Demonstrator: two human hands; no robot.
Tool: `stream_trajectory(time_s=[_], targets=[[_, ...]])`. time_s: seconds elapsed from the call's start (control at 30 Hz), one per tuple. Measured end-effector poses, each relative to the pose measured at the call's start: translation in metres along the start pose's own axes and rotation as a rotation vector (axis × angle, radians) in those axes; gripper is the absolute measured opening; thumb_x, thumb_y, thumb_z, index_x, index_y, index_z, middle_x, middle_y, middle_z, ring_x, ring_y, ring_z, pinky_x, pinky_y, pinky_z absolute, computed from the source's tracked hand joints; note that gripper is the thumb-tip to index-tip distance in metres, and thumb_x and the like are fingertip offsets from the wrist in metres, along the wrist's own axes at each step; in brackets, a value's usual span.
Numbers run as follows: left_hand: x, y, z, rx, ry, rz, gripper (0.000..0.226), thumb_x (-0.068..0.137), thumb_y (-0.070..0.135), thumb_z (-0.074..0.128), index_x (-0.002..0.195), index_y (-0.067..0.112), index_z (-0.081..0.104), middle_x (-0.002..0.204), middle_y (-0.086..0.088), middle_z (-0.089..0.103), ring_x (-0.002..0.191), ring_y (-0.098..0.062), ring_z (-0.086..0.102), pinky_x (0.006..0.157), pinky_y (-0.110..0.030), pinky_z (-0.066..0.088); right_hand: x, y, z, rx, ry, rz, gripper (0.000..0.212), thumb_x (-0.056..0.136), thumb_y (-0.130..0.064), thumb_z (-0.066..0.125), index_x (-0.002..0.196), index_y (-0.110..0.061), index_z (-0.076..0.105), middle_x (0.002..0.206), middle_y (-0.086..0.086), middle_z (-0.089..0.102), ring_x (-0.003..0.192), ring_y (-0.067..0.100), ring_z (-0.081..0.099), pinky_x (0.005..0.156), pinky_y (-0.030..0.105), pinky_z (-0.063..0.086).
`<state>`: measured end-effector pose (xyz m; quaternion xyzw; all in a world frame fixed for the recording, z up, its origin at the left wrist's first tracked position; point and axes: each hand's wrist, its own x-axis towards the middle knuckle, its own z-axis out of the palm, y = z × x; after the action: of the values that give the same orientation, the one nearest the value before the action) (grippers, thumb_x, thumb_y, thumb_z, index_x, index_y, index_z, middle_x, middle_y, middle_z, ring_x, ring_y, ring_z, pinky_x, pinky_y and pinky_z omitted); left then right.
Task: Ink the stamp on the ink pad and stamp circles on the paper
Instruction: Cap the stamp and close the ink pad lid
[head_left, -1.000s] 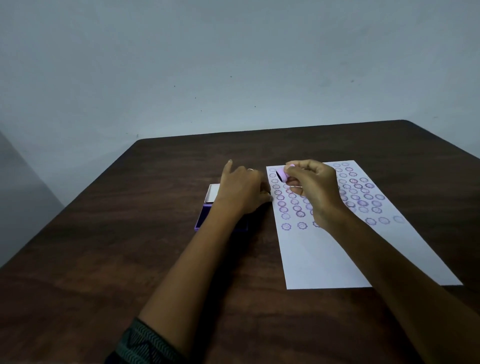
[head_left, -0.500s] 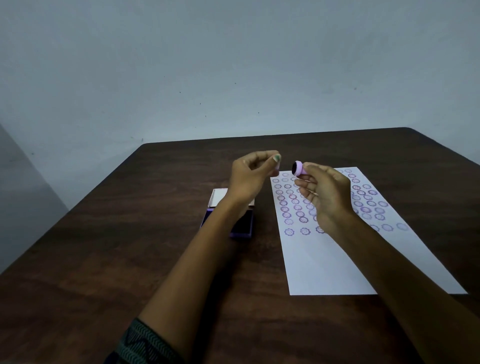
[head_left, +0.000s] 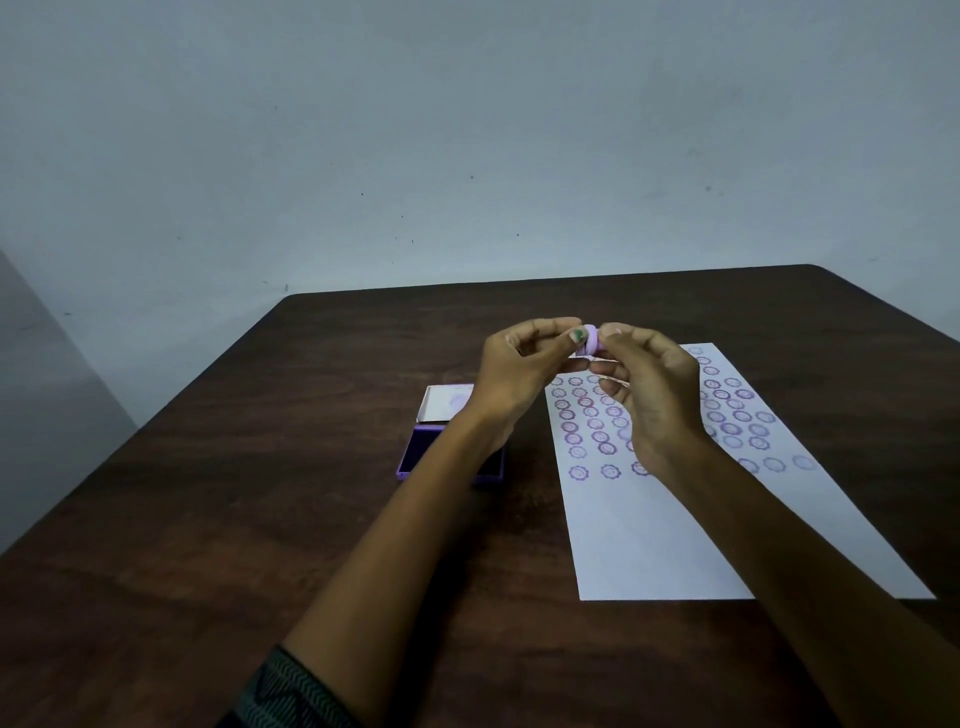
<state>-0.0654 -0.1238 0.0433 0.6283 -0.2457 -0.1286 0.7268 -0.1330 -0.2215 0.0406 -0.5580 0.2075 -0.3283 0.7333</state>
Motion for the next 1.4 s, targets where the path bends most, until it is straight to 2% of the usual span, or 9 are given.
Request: stream_trajectory(time_s=[0.13, 0.37, 0.6, 0.73, 0.83, 0.97, 1.07, 1.17, 1.4], targets=[[0.001, -0.002, -0.001, -0.001, -0.001, 0.019, 0.023, 0.085, 0.011, 0.067, 0.107, 0.003, 0.068, 0.093, -0.006, 0.072, 0.083, -0.013, 0.069, 0.074, -0.020, 0.056, -0.001, 0.000, -0.001, -0.047, -0.006, -0.039, 0.019, 0.083, -0.017, 0.064, 0.101, -0.011, 0.066, 0.090, 0.004, 0.069, 0.073, 0.012, 0.064, 0.064, 0.022, 0.049], [0.005, -0.010, -0.002, -0.013, 0.014, 0.044, 0.023, 0.083, 0.011, 0.069, 0.105, 0.003, 0.069, 0.092, -0.007, 0.074, 0.085, -0.016, 0.071, 0.073, -0.020, 0.055, 0.001, 0.003, -0.001, -0.086, -0.008, -0.073, 0.022, 0.082, -0.020, 0.066, 0.102, -0.009, 0.065, 0.079, -0.006, 0.068, 0.065, 0.004, 0.064, 0.058, 0.015, 0.050], [0.006, -0.012, -0.004, 0.058, 0.009, 0.093, 0.022, 0.082, 0.010, 0.071, 0.102, 0.001, 0.069, 0.089, -0.010, 0.073, 0.081, -0.016, 0.071, 0.073, -0.022, 0.056, 0.004, 0.005, -0.003, -0.109, -0.038, -0.141, 0.023, 0.082, -0.017, 0.066, 0.105, -0.011, 0.063, 0.082, -0.004, 0.068, 0.063, 0.001, 0.065, 0.051, 0.007, 0.048], [0.010, -0.011, -0.013, 0.294, -0.014, 0.161, 0.020, 0.080, 0.015, 0.073, 0.099, 0.009, 0.070, 0.090, -0.008, 0.073, 0.085, -0.019, 0.070, 0.078, -0.031, 0.055, 0.007, 0.010, -0.004, -0.205, -0.077, -0.222, 0.022, 0.082, -0.013, 0.066, 0.103, -0.014, 0.064, 0.094, 0.005, 0.068, 0.079, 0.009, 0.065, 0.060, 0.011, 0.051], [0.014, -0.009, -0.024, 0.531, -0.050, 0.192, 0.020, 0.083, 0.022, 0.071, 0.101, 0.016, 0.070, 0.096, 0.000, 0.072, 0.091, -0.017, 0.068, 0.083, -0.033, 0.055, 0.008, 0.021, -0.004, -0.450, -0.148, -0.290, 0.013, 0.085, -0.014, 0.061, 0.099, -0.014, 0.063, 0.090, 0.002, 0.066, 0.076, 0.006, 0.060, 0.068, 0.023, 0.051], [0.018, -0.009, -0.044, 0.817, -0.082, 0.132, 0.025, 0.087, 0.036, 0.064, 0.106, 0.021, 0.068, 0.111, 0.003, 0.070, 0.102, -0.013, 0.063, 0.091, -0.036, 0.050, 0.008, 0.034, -0.004, -0.720, -0.360, -0.289, 0.012, 0.088, -0.011, 0.054, 0.093, -0.009, 0.065, 0.084, 0.004, 0.069, 0.075, 0.014, 0.062, 0.062, 0.014, 0.042], [0.019, -0.010, -0.058, 0.990, -0.134, 0.072, 0.032, 0.087, 0.044, 0.059, 0.111, 0.023, 0.067, 0.123, 0.001, 0.064, 0.113, -0.016, 0.057, 0.098, -0.041, 0.046, 0.011, 0.030, -0.006, -0.712, -0.340, -0.270, 0.015, 0.088, -0.010, 0.055, 0.100, -0.009, 0.065, 0.093, 0.000, 0.066, 0.074, 0.004, 0.058, 0.065, 0.010, 0.040], [0.021, -0.009, -0.070, 1.037, -0.142, 0.005, 0.037, 0.087, 0.049, 0.057, 0.114, 0.025, 0.064, 0.131, -0.002, 0.059, 0.121, -0.018, 0.052, 0.101, -0.039, 0.043, 0.015, 0.024, -0.012, -0.683, -0.293, -0.212, 0.018, 0.087, -0.013, 0.058, 0.105, -0.010, 0.064, 0.096, -0.003, 0.060, 0.077, 0.004, 0.056, 0.064, 0.012, 0.041], [0.013, 0.003, -0.087, 0.921, -0.166, -0.066, 0.046, 0.091, 0.043, 0.053, 0.128, 0.017, 0.056, 0.137, -0.002, 0.054, 0.125, -0.017, 0.048, 0.098, -0.030, 0.037, 0.029, 0.014, -0.026, -0.638, -0.230, -0.082, 0.022, 0.080, -0.017, 0.067, 0.102, -0.013, 0.064, 0.108, 0.008, 0.068, 0.094, 0.021, 0.064, 0.062, 0.021, 0.043]])
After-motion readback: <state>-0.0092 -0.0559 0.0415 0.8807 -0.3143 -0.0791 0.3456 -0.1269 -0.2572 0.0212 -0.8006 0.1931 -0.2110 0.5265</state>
